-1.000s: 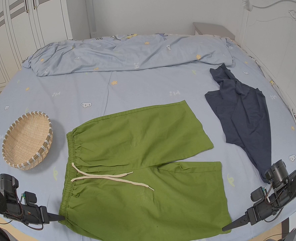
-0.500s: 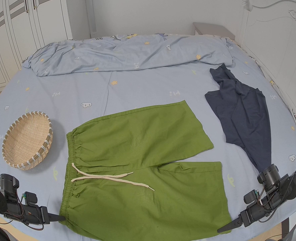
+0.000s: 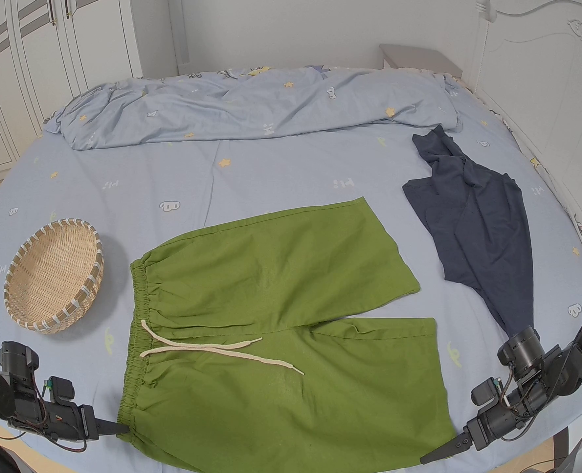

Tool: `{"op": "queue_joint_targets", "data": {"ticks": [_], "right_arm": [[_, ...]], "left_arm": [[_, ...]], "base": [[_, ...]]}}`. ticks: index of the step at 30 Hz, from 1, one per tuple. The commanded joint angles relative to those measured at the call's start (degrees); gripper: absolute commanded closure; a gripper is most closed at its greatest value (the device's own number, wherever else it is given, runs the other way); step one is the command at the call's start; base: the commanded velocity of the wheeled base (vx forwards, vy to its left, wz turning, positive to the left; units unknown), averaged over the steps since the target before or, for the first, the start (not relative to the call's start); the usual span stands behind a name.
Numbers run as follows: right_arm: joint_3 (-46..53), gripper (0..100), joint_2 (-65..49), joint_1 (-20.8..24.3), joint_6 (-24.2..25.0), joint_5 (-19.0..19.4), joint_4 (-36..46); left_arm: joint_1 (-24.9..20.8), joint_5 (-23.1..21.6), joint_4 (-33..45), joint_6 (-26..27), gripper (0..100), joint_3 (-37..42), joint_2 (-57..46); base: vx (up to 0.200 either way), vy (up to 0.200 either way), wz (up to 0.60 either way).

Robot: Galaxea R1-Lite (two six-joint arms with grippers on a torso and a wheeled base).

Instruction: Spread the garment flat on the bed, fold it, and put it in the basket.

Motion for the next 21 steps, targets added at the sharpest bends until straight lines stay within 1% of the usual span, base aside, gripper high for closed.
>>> {"op": "queue_joint_targets", "data": {"ticks": [1, 10, 11, 17, 18, 20, 21], "right_arm": [[0.03, 0, 0.08, -0.08, 0.06, 0.51, -0.01], [0.03, 0, 0.69, -0.61, -0.38, 0.07, 0.07], [0.03, 100, 1.05, -0.79, -0.38, -0.02, 0.07], [-0.06, 100, 1.4, -1.75, -0.38, -0.46, -0.01], [0.12, 100, 1.48, -2.19, -0.56, -1.43, 0.07], [0.12, 100, 1.48, -2.19, -0.56, -1.43, 0.07], [0.91, 100, 1.31, -3.16, -1.08, -3.71, 0.43]], "left_arm": [[0.04, 0.0, -0.04, -0.01, 100, -0.01, 0.16], [0.22, 0.0, -0.04, 0.08, 100, -0.01, -0.01], [0.22, 0.0, -0.04, -0.01, 100, -0.01, -0.01], [0.22, 0.0, -0.04, 0.08, 100, -0.01, -0.01], [0.31, 0.0, -0.04, -0.01, 100, 0.08, -0.01], [0.31, 0.0, -0.04, -0.01, 100, 0.08, -0.01], [0.48, 0.0, -0.04, -0.01, 100, -0.01, -0.01]], "base": [[0.0, 0.0, 0.0], [0.0, 0.0, 0.0], [0.0, 0.0, 0.0], [0.0, 0.0, 0.0], [0.0, 0.0, 0.0], [0.0, 0.0, 0.0], [0.0, 0.0, 0.0]]}}
